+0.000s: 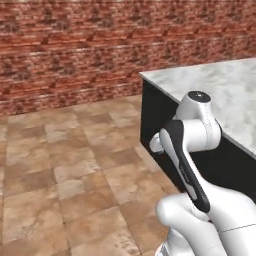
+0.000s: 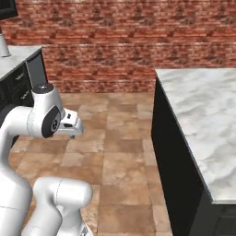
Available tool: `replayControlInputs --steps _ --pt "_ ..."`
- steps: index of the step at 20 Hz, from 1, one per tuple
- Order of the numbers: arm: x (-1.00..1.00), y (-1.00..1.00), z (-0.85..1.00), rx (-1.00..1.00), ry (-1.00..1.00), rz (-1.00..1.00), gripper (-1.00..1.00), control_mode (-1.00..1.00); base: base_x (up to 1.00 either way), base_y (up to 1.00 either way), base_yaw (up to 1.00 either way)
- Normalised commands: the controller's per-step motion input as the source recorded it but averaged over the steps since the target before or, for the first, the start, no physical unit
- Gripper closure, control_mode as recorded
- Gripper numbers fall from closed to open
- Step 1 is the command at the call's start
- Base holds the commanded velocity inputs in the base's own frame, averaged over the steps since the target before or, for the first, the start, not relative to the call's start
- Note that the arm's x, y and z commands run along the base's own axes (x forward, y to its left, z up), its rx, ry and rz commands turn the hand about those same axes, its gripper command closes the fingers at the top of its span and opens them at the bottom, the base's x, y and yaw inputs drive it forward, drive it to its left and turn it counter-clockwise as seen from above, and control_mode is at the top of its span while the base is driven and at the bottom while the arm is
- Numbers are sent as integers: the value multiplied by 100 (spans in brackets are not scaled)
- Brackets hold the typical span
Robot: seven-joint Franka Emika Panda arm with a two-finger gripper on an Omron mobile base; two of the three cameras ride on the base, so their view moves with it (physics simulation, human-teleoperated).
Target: Four empty soda cans are scattered around the kitchen. Gather all the cans and cluster them next to the stove for recycling.
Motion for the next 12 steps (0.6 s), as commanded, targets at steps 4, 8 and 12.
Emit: replayControlInputs --steps 4,8,12 --pt "0 0 0 0 0 0 -100 100 100 92 -9" --pt "0 0 0 0 0 0 -100 100 100 86 -4" --pt "0 0 0 0 0 0 -100 100 100 61 -3"
